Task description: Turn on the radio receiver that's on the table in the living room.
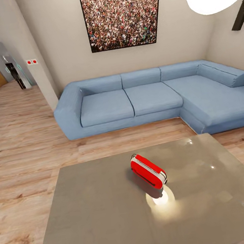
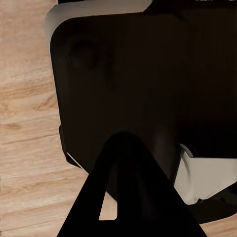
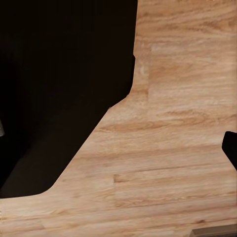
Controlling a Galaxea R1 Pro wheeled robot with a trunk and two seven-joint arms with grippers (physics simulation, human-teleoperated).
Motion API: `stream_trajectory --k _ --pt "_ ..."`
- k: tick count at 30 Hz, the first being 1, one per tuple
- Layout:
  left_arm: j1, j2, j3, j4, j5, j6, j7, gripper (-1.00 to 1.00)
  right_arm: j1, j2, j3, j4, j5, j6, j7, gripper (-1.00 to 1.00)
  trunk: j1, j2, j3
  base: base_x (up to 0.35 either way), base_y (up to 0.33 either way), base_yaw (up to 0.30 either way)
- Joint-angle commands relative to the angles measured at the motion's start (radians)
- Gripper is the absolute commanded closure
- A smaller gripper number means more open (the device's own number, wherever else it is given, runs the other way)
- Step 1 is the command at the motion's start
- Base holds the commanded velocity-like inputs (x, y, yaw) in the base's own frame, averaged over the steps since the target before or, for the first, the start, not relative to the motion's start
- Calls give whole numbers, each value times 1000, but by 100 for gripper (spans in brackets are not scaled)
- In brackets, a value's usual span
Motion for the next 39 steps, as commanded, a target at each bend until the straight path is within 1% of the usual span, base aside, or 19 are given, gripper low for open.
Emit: stream_trajectory --k 1,5,12,15,20,23,31,39 --pt "0 0 -1 -2 -4 0 0 100 0 0 0 0 0 -1 0 -100 0 0 1 0 0 -105" --pt "0 1 -4 -8 -12 -1 0 100 0 1 0 0 0 -2 0 -100 0 0 7 0 0 -114" --pt "0 2 -3 -11 -13 -1 0 100 0 1 -1 0 0 -3 0 -100 0 0 17 0 0 -114" --pt "0 2 -4 -10 -13 -1 0 100 0 1 -1 0 0 -26 0 -100 0 0 21 0 0 -84" --pt "0 3 -5 -11 -12 -1 0 100 0 0 1 0 6 -33 2 -100 0 0 22 0 0 -11" --pt "0 3 -4 -11 -11 -1 0 100 0 -1 2 0 3 -33 3 -100 0 0 22 0 0 -3" --pt "0 3 -5 -11 -13 -1 0 100 0 -17 2 0 8 -35 3 -100 0 0 22 0 0 0" --pt "0 2 -4 -11 -14 -1 0 100 0 -17 1 0 7 -35 3 -100 0 0 22 0 0 0"
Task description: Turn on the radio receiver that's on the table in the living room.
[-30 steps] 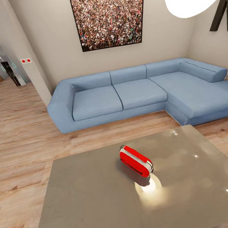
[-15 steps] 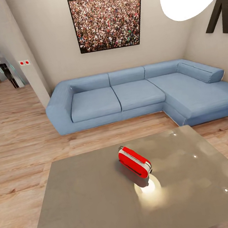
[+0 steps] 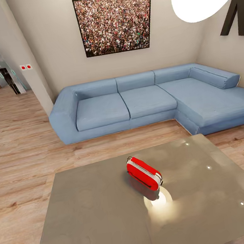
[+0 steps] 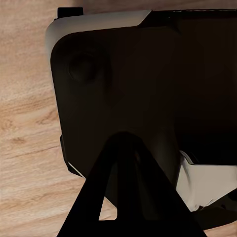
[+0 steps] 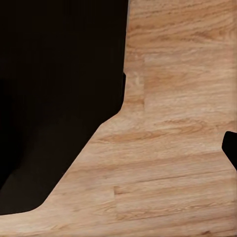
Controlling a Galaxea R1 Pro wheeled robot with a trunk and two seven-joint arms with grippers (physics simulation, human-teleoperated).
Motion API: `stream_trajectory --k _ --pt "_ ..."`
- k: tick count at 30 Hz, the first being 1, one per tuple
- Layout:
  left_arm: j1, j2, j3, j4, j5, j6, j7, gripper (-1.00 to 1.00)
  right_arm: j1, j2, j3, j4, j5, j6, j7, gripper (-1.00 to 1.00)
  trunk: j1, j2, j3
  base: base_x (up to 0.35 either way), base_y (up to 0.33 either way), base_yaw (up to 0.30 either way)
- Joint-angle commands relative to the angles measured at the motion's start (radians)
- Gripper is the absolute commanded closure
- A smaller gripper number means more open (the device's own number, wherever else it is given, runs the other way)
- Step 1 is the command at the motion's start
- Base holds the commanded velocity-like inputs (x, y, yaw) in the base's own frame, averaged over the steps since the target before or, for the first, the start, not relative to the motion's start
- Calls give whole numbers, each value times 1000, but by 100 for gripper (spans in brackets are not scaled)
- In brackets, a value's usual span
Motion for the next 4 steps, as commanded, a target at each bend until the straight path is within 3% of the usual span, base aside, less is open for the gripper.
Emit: stream_trajectory --k 1,4 --pt "0 0 0 0 0 0 0 100 0 0 0 0 0 0 0 -100 0 0 0 0 0 0" --pt "0 0 0 0 0 0 0 100 0 -1 1 0 0 0 0 -100 0 0 0 0 0 0"
